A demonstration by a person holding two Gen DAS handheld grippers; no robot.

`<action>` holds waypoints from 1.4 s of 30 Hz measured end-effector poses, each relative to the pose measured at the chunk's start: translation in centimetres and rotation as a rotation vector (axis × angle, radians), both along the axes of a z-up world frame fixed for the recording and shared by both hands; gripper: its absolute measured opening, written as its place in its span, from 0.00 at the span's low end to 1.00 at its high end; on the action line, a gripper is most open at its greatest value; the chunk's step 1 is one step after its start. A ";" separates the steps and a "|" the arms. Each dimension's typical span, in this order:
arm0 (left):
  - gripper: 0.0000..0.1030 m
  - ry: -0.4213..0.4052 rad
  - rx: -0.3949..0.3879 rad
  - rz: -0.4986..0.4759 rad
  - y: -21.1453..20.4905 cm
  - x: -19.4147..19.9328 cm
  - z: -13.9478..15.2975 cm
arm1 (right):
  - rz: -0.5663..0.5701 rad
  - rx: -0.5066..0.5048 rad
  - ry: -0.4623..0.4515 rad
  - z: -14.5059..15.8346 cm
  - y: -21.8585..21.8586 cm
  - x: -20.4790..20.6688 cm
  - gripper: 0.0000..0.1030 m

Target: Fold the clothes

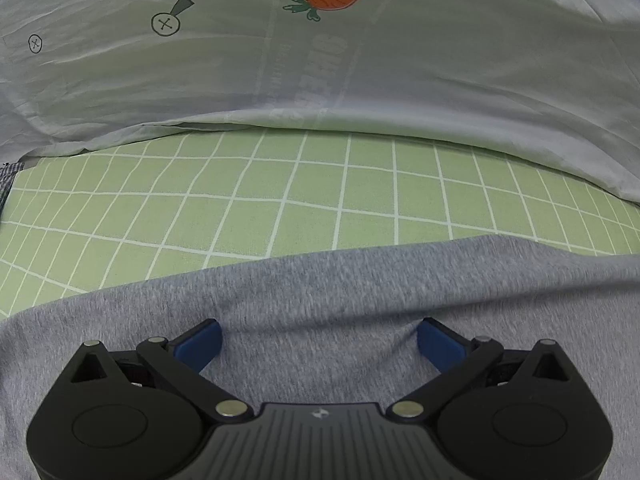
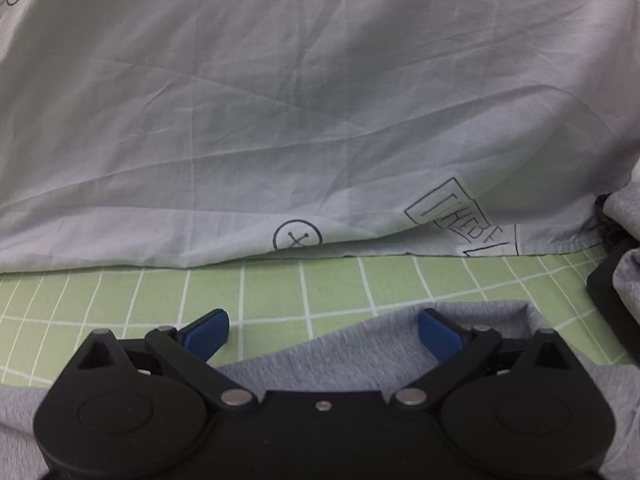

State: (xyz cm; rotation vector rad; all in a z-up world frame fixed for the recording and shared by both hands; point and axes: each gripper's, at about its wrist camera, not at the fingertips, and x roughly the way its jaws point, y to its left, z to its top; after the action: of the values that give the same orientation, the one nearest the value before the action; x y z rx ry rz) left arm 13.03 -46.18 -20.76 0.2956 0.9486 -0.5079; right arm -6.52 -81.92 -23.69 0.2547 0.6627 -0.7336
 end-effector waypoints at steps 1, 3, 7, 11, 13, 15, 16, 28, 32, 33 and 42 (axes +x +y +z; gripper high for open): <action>1.00 0.000 0.000 -0.001 0.0 0.0 0.0 | 0.002 -0.009 -0.014 0.4 0.6 -0.4 0.99; 1.00 0.000 0.001 -0.004 0.0 0.1 0.0 | 0.010 -0.006 -0.040 1.2 1.8 -1.9 0.99; 1.00 0.003 0.003 -0.007 0.0 0.2 0.0 | -0.029 0.084 -0.021 1.7 2.6 -5.7 0.99; 1.00 -0.005 -0.002 -0.015 0.0 0.1 0.1 | -0.081 0.168 0.009 0.5 1.1 -7.8 0.99; 1.00 -0.008 -0.005 -0.026 0.1 0.1 0.1 | -0.054 0.140 0.010 0.4 0.4 -7.4 0.99; 1.00 -0.010 -0.007 -0.035 0.2 0.2 0.1 | -0.049 0.114 0.034 0.0 -1.2 -6.3 1.00; 1.00 -0.013 -0.009 -0.039 0.2 0.3 0.1 | -0.047 0.101 0.045 -0.1 -2.0 -5.7 1.00; 1.00 -0.064 0.082 0.136 6.1 0.5 1.9 | -0.071 -0.007 0.018 2.8 1.1 -5.0 1.00; 1.00 -0.085 0.103 0.251 12.4 -1.0 3.8 | -0.075 -0.017 0.063 2.8 7.5 -9.0 1.00; 1.00 -0.085 0.105 0.286 14.1 -1.5 4.1 | -0.092 -0.010 0.085 2.6 9.1 -9.9 1.00; 1.00 -0.052 0.176 0.468 26.1 -5.6 3.2 | -0.082 0.097 0.159 3.8 19.6 -13.8 1.00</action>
State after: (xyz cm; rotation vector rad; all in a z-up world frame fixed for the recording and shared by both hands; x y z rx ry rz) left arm 7.41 -20.04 -17.61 0.2326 0.9755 0.0123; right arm -20.29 -62.30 -19.89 0.3161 0.8443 -0.8067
